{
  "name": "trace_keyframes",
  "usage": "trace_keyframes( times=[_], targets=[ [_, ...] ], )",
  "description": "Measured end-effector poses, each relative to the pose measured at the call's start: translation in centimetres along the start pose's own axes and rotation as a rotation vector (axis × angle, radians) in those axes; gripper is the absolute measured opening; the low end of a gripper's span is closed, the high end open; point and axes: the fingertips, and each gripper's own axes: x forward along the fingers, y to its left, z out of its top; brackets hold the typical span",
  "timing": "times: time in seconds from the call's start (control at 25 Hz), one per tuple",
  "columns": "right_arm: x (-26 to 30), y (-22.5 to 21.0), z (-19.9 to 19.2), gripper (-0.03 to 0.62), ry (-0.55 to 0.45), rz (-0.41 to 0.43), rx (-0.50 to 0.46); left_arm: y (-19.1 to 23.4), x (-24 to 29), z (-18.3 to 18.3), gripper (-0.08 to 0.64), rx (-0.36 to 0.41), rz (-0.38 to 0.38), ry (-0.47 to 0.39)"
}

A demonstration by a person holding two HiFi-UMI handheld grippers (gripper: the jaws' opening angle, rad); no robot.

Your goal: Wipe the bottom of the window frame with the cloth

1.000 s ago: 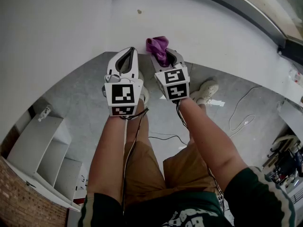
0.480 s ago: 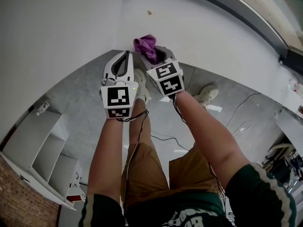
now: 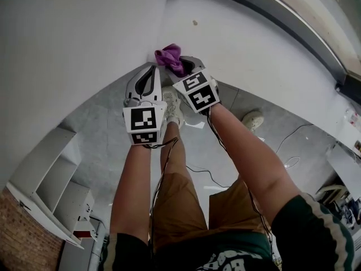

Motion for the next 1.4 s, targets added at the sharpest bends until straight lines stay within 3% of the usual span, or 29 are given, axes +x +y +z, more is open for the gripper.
trace_keyframes(
  times=[0.36,0.92,1.4],
  targets=[
    [1.1,0.7,1.1,0.164,0.048,0.087,-0.067,1.1,-0.5,-0.9,0.005,-0.064,0.025,0.004],
    [0.8,-4.3,4.1,0.164,0.01,0.05,-0.116,-1.5,1.6,0.2,0.005,-0.076,-0.009,0.009],
    [1.6,-7.4,6.6,0.164,0.004,0.031,-0.158,-2.2,4.2,3.4,0.005,-0.051,-0.037,-0.012]
  ],
)
